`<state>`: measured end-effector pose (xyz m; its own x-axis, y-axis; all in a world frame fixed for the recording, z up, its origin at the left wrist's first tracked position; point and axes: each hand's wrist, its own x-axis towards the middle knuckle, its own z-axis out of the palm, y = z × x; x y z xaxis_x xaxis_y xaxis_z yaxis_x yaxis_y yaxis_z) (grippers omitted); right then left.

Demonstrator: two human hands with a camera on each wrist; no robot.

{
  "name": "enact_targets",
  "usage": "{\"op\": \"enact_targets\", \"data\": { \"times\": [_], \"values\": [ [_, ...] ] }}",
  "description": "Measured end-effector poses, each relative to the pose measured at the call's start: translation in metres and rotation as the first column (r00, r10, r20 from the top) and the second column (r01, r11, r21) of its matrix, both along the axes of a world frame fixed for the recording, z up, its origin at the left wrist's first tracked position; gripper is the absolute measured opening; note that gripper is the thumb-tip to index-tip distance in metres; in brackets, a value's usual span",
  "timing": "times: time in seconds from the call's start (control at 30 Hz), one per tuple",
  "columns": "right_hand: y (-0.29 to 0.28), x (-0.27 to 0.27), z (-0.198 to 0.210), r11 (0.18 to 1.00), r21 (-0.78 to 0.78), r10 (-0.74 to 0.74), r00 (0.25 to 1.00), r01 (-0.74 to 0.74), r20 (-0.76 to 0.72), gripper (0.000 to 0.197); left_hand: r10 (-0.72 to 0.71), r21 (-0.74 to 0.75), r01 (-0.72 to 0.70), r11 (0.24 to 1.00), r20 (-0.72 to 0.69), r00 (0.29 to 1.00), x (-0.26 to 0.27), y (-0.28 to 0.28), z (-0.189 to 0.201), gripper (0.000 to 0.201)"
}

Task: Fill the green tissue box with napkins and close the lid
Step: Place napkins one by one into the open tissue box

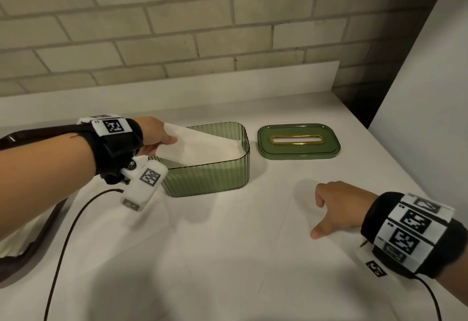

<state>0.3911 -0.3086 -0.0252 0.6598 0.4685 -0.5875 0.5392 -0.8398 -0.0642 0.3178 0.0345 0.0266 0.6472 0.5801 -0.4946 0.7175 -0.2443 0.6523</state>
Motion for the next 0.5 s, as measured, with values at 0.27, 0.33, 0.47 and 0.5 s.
{"op": "enact_targets", "data": {
  "times": [0.27, 0.33, 0.47, 0.5],
  "values": [
    [0.007, 0.004, -0.004, 1.0, 0.007, -0.019, 1.0, 0.019, 0.018, 0.079, -0.012, -0.063, 0.012, 0.998, -0.003, 1.0, -0.007, 0.005, 0.003, 0.02],
    [0.009, 0.007, -0.005, 1.0, -0.024, -0.002, 1.0, 0.002, -0.003, 0.065, -0.049, -0.023, 0.049, 0.999, 0.007, 0.999, -0.007, -0.002, 0.002, 0.021],
    [0.01, 0.008, -0.006, 0.999, -0.012, 0.045, 0.999, -0.044, 0.031, 0.058, -0.18, 0.245, 0.194, 0.95, -0.077, 0.981, -0.007, -0.01, 0.006, 0.046],
    [0.01, 0.008, -0.007, 0.998, 0.0, 0.056, 0.998, -0.056, 0.038, 0.061, -0.196, 0.271, 0.212, 0.939, -0.085, 0.977, -0.007, -0.012, 0.009, 0.054]
  ]
}}
